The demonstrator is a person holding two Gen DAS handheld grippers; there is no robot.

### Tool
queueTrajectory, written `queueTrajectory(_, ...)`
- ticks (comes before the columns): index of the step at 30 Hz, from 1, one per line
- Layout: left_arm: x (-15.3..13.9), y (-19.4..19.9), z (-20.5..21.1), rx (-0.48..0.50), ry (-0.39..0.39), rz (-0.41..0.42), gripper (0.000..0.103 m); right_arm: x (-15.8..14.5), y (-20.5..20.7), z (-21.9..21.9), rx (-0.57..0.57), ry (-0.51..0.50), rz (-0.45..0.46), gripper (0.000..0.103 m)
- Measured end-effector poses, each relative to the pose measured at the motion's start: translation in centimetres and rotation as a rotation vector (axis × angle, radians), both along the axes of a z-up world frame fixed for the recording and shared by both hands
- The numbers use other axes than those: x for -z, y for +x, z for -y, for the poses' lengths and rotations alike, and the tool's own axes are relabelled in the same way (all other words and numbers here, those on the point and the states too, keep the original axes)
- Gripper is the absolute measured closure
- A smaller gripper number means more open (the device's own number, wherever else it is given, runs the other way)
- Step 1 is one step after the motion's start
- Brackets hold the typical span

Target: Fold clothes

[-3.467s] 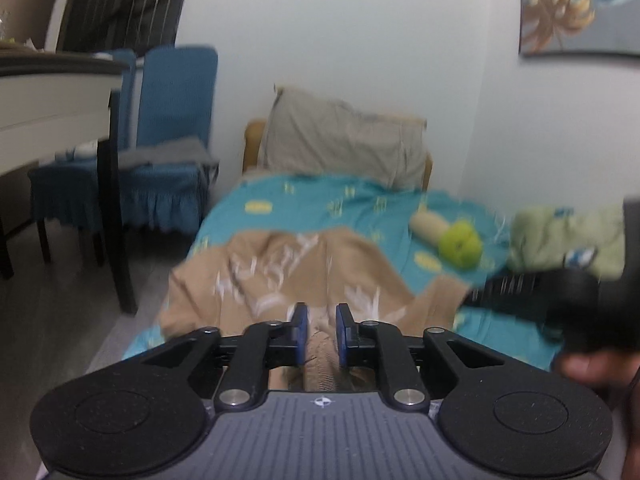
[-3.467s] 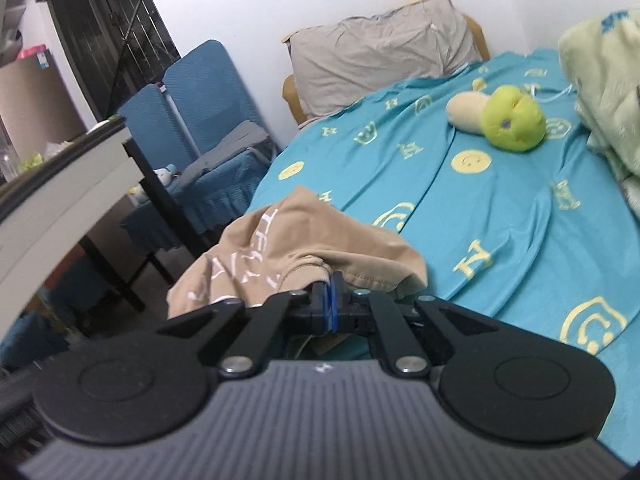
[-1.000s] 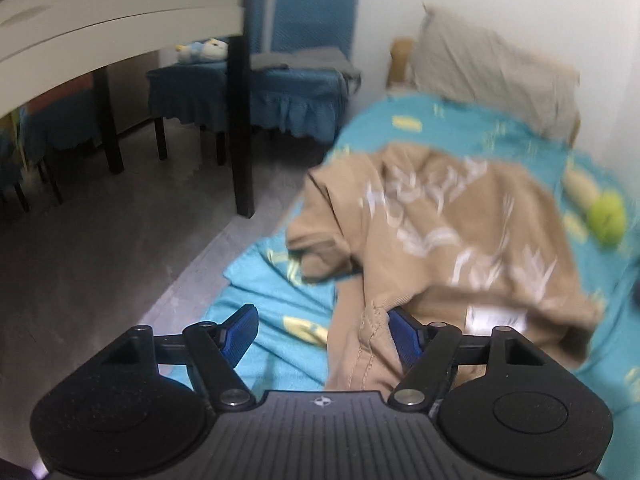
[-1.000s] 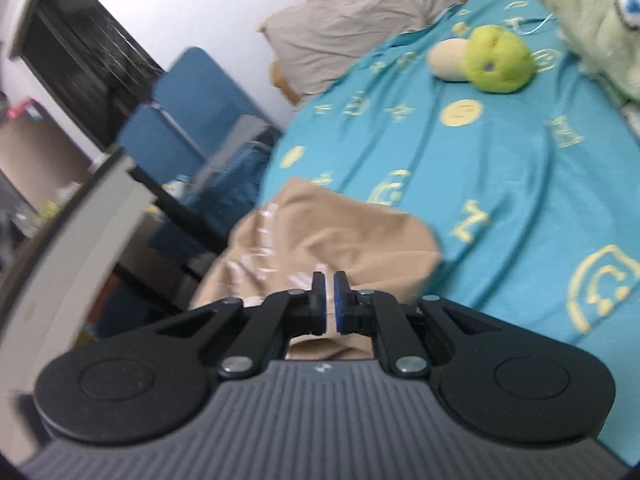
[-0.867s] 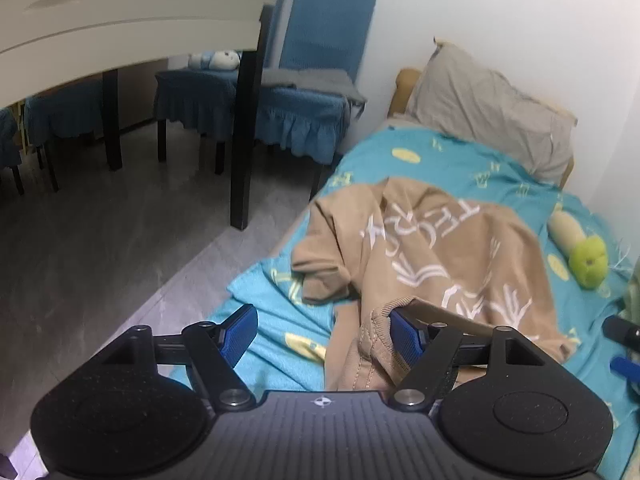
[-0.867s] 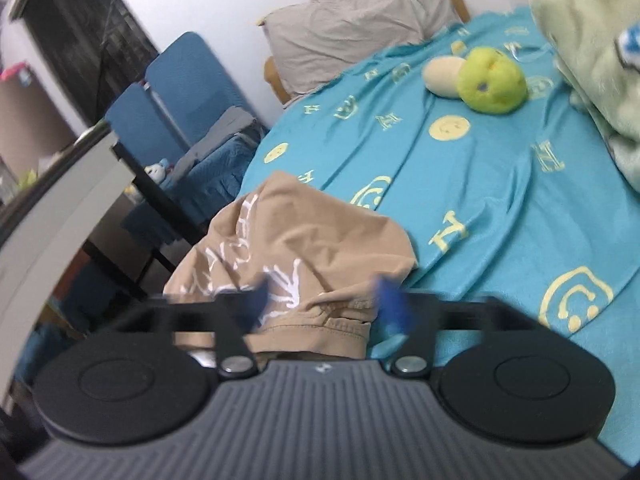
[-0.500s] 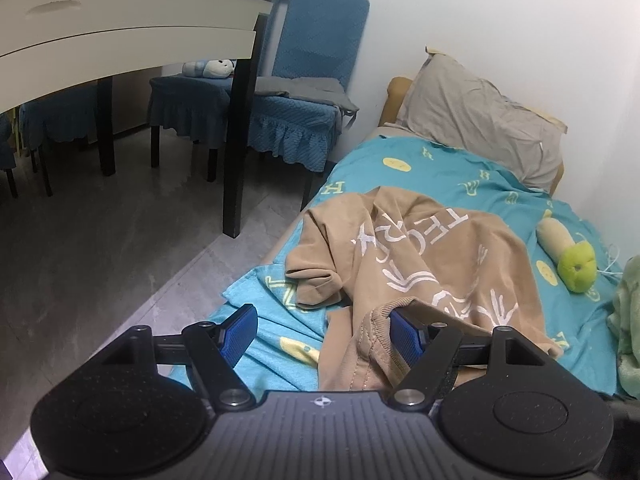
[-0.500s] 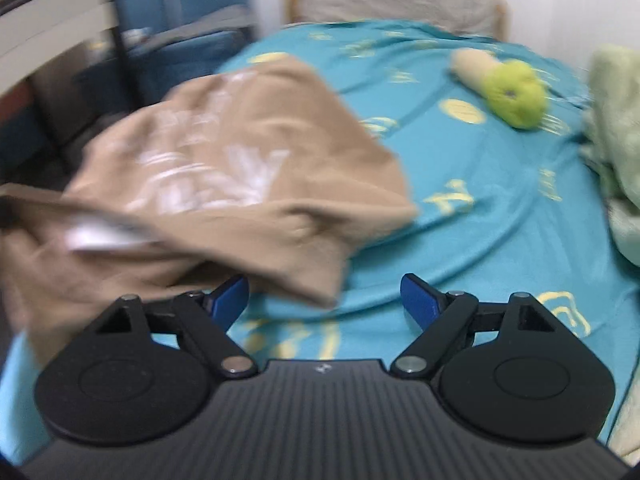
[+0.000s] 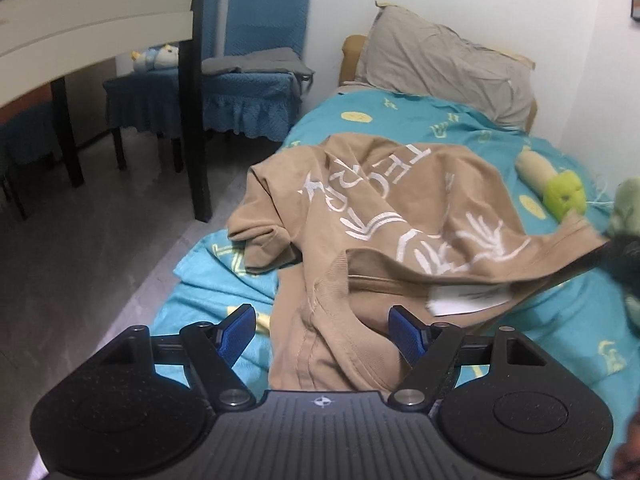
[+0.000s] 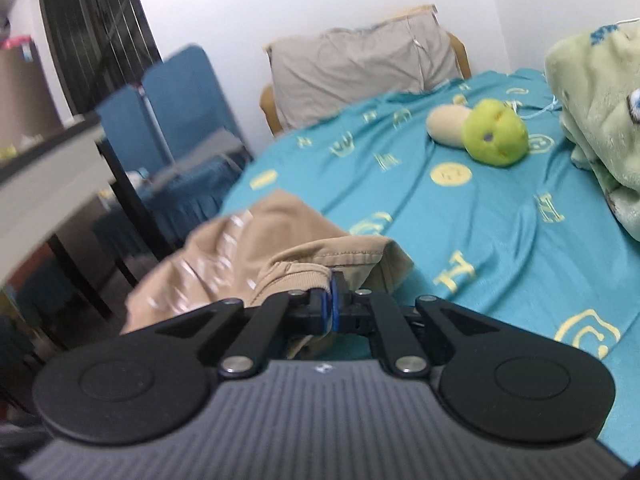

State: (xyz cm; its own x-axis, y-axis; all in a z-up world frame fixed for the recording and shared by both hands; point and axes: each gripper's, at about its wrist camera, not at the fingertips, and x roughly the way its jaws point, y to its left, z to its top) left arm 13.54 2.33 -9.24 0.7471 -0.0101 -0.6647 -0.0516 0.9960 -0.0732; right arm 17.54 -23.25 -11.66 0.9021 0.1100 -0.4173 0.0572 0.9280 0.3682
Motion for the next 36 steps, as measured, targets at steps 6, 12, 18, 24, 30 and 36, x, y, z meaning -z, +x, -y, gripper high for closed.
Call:
queueTrajectory(6, 1.1, 1.0, 0.1, -0.066, 0.052, -0.048, 0.026, -2.5, -2.4, -0.1, 0.040, 0.024, 0.173, 0.098)
queueTrajectory(12, -0.2, -1.1, -2.0, -0.187, 0.052, -0.001, 0.017, -3.0, -3.1, 0.2, 0.187, -0.060, 0.215, 0.096)
queueTrajectory(18, -3.1, -2.8, -2.9, -0.336, 0.107, 0.194, 0.013, -3.5, -1.8, 0.3, 0.260, -0.127, 0.121, 0.018)
queueTrajectory(24, -7.9, -4.6, -4.1, -0.380, 0.049, 0.372, 0.011, -6.6, -2.1, 0.5, 0.284, -0.106, 0.140, 0.016)
queueTrajectory(30, -19.5, -7.6, -5.6, -0.347, -0.057, 0.608, 0.011, -16.2, -4.9, 0.5, 0.296, -0.084, 0.285, 0.016)
queueTrajectory(36, -34.3, -11.7, -7.1, -0.275, -0.097, 0.799, 0.008, -31.0, -11.2, 0.3, 0.277, -0.086, 0.498, 0.016)
